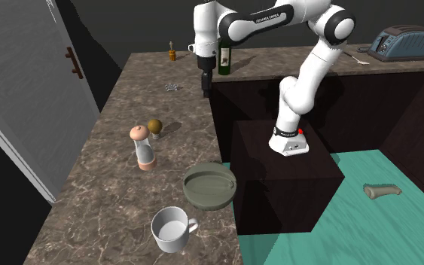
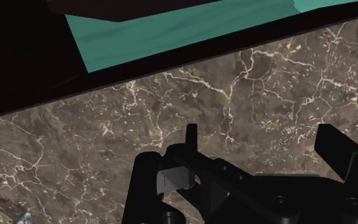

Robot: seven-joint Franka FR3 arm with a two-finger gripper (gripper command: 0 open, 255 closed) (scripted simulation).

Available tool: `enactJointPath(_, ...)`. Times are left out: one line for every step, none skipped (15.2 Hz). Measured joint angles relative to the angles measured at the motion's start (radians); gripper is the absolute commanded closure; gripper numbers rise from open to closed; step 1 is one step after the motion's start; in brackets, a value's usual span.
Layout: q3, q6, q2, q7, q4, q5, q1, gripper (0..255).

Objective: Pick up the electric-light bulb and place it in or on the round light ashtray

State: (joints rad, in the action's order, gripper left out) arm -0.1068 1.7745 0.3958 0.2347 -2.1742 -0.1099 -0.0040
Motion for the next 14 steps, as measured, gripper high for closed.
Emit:
enactJointPath(-0.002,0.016,-0.028,0.001,0.014,0.003,-0.002,0)
enactJointPath(-0.011,0.027,-0.062,0.014,0.039,0.005,0.000,0)
enactJointPath(-0.016,0.047,-0.096,0.021,0.055,0.008,0.001,0)
enactJointPath(-0.023,0.066,-0.132,0.031,0.074,0.012,0.002,0)
enactJointPath(-0.028,0.080,-0.178,0.038,0.108,0.018,0.001,0)
enactJointPath(-0.034,0.090,-0.218,0.048,0.140,0.023,0.003,0)
enactJointPath(-0.036,0.101,-0.254,0.054,0.167,0.029,0.003,0)
enactJointPath(-0.040,0.113,-0.290,0.061,0.192,0.035,0.003,0)
enactJointPath(-0.042,0.118,-0.327,0.068,0.226,0.042,0.004,0)
enactJointPath(-0.047,0.122,-0.369,0.079,0.265,0.050,0.007,0)
enactJointPath(-0.049,0.133,-0.403,0.085,0.290,0.057,0.008,0)
enactJointPath(-0.052,0.136,-0.452,0.095,0.337,0.067,0.011,0)
enactJointPath(-0.054,0.142,-0.489,0.105,0.370,0.075,0.015,0)
enactJointPath(-0.057,0.140,-0.537,0.116,0.422,0.084,0.021,0)
